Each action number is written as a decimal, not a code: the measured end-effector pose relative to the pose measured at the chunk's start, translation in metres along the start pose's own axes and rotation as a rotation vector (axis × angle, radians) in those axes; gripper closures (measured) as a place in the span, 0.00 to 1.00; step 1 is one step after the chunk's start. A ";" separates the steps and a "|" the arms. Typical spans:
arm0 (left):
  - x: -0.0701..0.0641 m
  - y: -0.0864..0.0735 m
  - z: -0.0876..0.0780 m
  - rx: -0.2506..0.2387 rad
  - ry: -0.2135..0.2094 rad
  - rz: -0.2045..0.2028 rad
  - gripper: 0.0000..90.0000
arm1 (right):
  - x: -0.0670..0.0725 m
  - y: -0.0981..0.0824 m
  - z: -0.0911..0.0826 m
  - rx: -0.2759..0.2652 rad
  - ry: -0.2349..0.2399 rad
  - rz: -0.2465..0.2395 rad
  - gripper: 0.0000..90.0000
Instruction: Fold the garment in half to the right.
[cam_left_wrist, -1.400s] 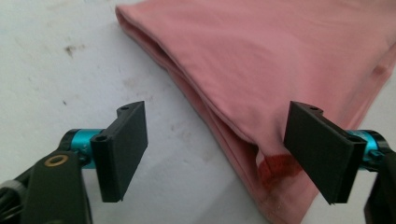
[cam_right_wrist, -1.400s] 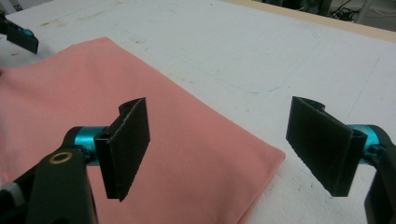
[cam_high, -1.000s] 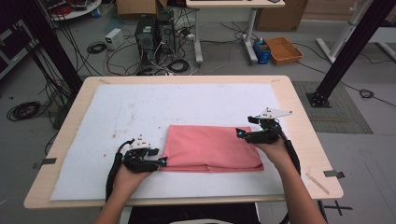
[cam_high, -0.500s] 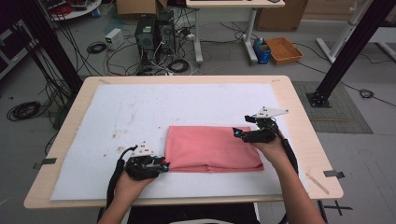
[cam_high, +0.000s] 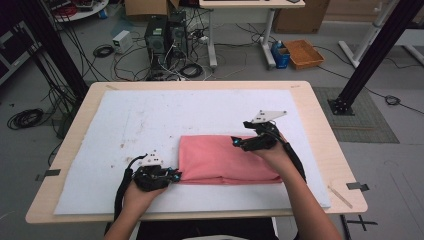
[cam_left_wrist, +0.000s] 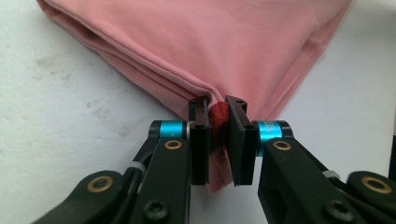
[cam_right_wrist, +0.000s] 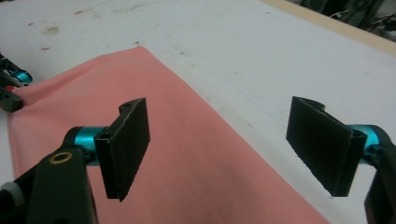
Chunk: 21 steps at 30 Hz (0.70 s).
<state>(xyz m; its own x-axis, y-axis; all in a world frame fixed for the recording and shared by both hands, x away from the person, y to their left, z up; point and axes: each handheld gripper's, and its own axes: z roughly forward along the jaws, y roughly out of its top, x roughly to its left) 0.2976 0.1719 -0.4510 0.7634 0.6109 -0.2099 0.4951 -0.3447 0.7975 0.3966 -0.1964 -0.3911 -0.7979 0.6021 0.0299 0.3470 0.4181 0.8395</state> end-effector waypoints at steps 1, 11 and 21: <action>0.001 0.000 -0.001 -0.012 -0.006 0.001 0.89 | 0.003 0.005 0.005 0.013 0.008 -0.013 0.24; 0.004 0.001 -0.004 -0.078 -0.073 -0.020 0.90 | 0.025 0.048 0.062 0.103 0.087 -0.049 0.24; 0.004 0.001 -0.004 -0.068 -0.078 -0.027 0.90 | 0.054 0.073 0.141 0.226 0.146 -0.086 0.29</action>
<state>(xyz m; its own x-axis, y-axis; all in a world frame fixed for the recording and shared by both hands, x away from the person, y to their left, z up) 0.2998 0.1768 -0.4492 0.7818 0.5606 -0.2731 0.4883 -0.2781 0.8272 0.4481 -0.0378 -0.4050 -0.8859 0.4605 0.0554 0.3630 0.6140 0.7009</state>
